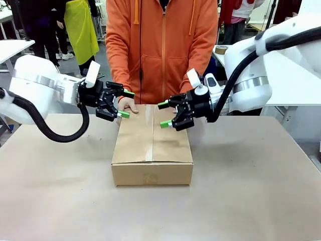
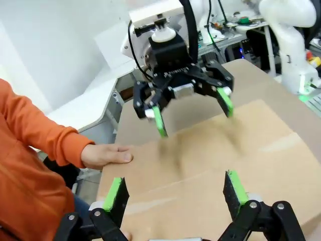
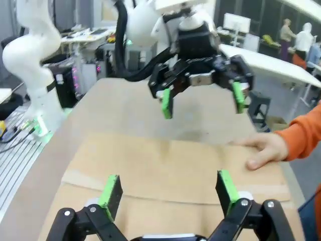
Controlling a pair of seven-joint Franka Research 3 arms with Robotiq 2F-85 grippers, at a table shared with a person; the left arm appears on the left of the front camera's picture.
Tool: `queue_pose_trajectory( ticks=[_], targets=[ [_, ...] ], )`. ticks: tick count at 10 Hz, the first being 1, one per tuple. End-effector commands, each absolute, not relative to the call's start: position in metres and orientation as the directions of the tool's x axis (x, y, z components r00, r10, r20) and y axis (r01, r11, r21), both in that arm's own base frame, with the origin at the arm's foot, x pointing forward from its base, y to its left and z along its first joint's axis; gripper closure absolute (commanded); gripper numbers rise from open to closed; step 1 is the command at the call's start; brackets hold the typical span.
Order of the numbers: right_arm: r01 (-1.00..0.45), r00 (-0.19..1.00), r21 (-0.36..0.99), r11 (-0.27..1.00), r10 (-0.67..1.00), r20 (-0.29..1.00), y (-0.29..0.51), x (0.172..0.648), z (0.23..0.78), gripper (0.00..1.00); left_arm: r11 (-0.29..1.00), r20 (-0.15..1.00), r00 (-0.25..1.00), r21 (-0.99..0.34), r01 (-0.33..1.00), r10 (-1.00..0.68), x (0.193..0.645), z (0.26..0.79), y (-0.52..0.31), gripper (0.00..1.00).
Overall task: Pack the gift set into the box.
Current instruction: Press and hold the closed box until the human finishes sealing it.
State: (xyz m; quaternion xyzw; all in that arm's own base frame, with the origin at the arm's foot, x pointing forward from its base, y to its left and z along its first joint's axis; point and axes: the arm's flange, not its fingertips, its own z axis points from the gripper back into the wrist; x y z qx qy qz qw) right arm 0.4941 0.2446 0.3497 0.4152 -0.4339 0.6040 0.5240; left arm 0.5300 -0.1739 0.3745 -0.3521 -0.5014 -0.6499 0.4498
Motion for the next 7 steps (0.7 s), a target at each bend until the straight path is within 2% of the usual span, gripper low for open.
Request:
queue_pose_trajectory(
  ticks=[1, 4, 7],
  targets=[
    [-0.993, -0.093, -0.065, -0.095, 0.323, 0.942, 0.246, 0.513, 0.342, 0.0, -0.065, 0.937, -0.272, 0.264, 0.962, -0.217, 0.529, 0.36, -0.188, 0.0],
    [-0.991, -0.004, 0.047, -0.125, 0.379, 0.925, 0.242, 0.519, 0.316, 0.0, -0.125, 0.937, -0.183, 0.151, 0.981, -0.299, 0.52, 0.331, -0.204, 0.0],
    [-0.985, 0.082, 0.145, -0.098, 0.473, 0.877, 0.225, 0.518, 0.308, 0.0, -0.119, 0.891, -0.155, 0.115, 0.986, -0.428, 0.52, 0.309, -0.204, 0.0]
  ],
)
